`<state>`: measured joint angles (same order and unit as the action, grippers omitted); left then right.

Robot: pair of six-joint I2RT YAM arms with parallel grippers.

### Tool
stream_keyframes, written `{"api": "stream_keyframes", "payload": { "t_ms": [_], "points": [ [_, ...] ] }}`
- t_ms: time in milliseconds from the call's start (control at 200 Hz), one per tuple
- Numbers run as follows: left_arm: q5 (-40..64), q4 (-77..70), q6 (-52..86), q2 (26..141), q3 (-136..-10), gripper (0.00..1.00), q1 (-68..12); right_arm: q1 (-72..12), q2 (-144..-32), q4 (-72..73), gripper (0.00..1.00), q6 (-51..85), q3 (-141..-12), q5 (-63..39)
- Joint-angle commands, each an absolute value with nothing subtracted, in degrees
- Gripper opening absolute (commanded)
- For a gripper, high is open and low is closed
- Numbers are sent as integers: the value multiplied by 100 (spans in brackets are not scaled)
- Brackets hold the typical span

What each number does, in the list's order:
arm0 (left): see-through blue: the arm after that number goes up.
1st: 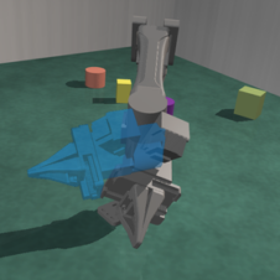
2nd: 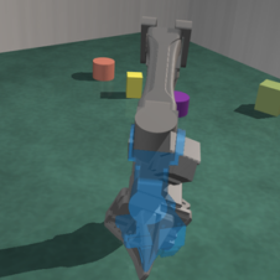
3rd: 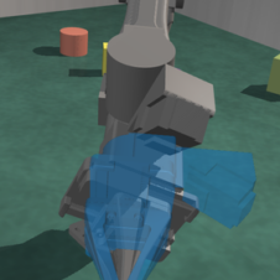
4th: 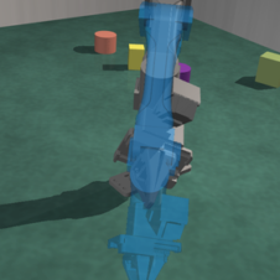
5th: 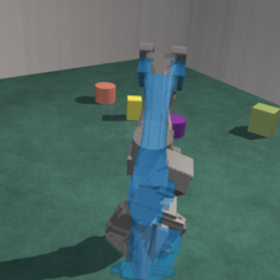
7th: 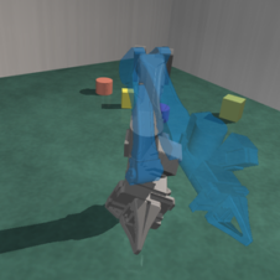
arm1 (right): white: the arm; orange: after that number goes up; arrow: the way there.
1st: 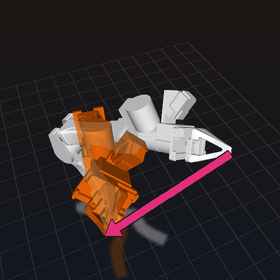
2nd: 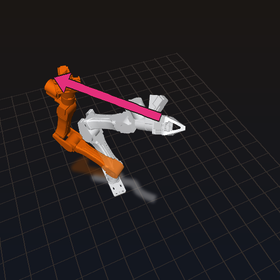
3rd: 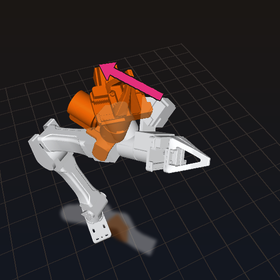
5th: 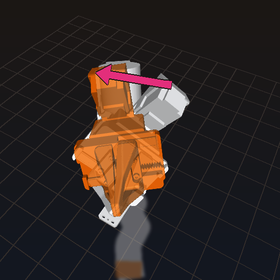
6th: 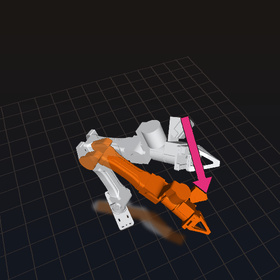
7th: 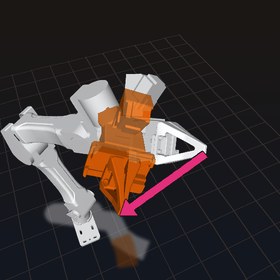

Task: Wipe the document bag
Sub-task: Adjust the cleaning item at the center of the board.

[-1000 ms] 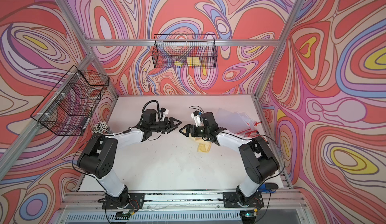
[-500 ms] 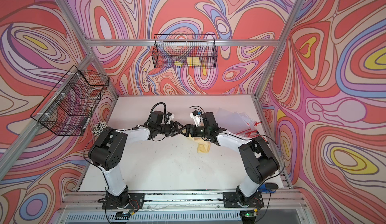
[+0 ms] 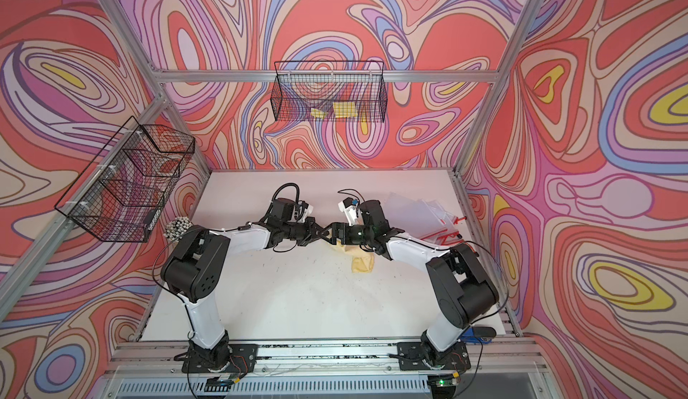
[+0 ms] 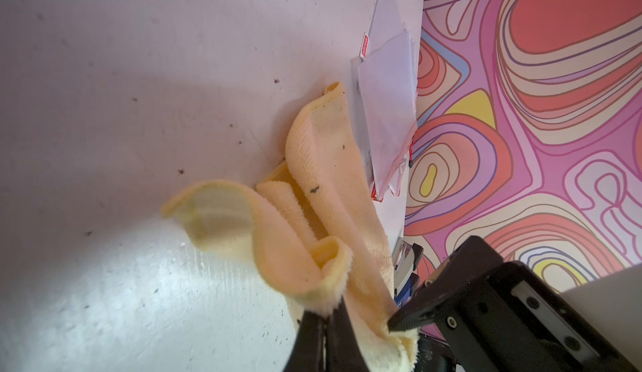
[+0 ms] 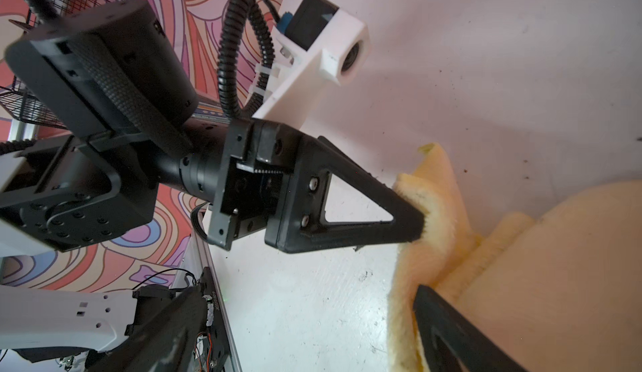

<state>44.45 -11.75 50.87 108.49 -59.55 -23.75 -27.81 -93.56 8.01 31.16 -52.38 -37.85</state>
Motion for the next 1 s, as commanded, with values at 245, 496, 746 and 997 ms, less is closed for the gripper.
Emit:
{"api": "stream_keyframes", "payload": {
  "t_ms": [245,496,746,997],
  "points": [
    [3358,369,4065,11094,-6953,0,-2379,-2446,-7609,-170,98,2644,-5145,-2189],
    [3167,539,3910,11355,-7350,0,-2310,-2329,-6746,-931,98,2336,-5263,-1755],
    [2017,762,3252,10502,-7315,77,-2293,-2320,-6589,-1073,98,2305,-5130,-1624],
    [-412,2490,2329,9308,-7154,88,-2290,-2319,-6368,-1219,98,2325,-5054,-1045]
  ]
}}
